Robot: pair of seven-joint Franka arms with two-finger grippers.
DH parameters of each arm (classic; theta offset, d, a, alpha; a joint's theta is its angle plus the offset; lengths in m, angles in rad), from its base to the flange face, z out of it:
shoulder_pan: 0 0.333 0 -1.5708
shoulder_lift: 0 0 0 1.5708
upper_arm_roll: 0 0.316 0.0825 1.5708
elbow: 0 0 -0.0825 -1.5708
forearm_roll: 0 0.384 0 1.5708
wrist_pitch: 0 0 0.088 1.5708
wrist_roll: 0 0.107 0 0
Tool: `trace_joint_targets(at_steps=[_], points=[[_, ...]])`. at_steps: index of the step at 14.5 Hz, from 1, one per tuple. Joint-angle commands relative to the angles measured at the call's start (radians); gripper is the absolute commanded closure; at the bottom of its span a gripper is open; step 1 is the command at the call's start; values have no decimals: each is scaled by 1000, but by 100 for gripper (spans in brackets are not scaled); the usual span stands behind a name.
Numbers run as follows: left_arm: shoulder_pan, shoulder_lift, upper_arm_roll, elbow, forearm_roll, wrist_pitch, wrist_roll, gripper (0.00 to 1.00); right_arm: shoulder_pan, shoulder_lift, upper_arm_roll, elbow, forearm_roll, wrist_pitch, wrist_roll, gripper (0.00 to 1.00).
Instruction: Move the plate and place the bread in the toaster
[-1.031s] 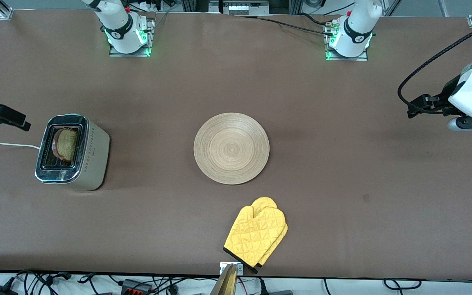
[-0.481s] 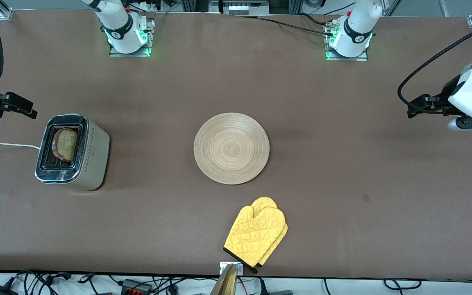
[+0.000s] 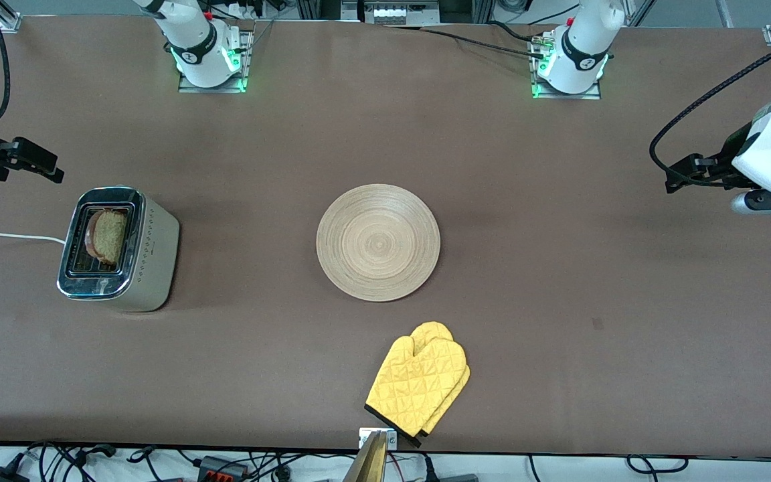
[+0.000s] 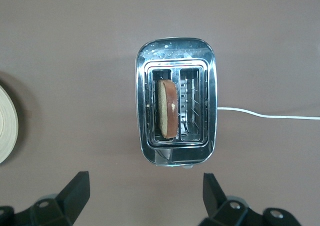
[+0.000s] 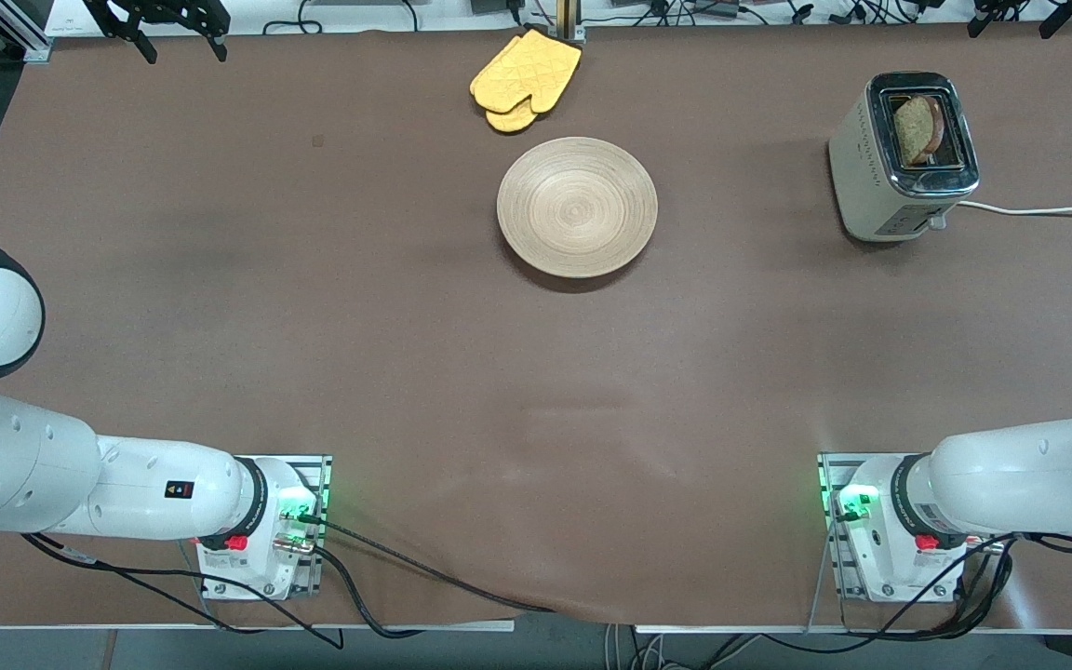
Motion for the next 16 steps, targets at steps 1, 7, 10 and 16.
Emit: trace_joint_targets(at_steps=[1,7,10,16], points=[[-1,-9,7,-2,-20,-9,14,0,4,-20,8,-24,-17,15,-17,0],[1,-9,7,-2,-20,-9,14,0,2,-28,5,-15,-15,-28,-17,0],[1,-9,7,-2,-21,-9,14,0,-1,-28,1,-15,-14,-26,-2,0],[1,-9,7,-2,-20,-9,14,0,-2,-28,-1,-15,-8,-37,3,0]])
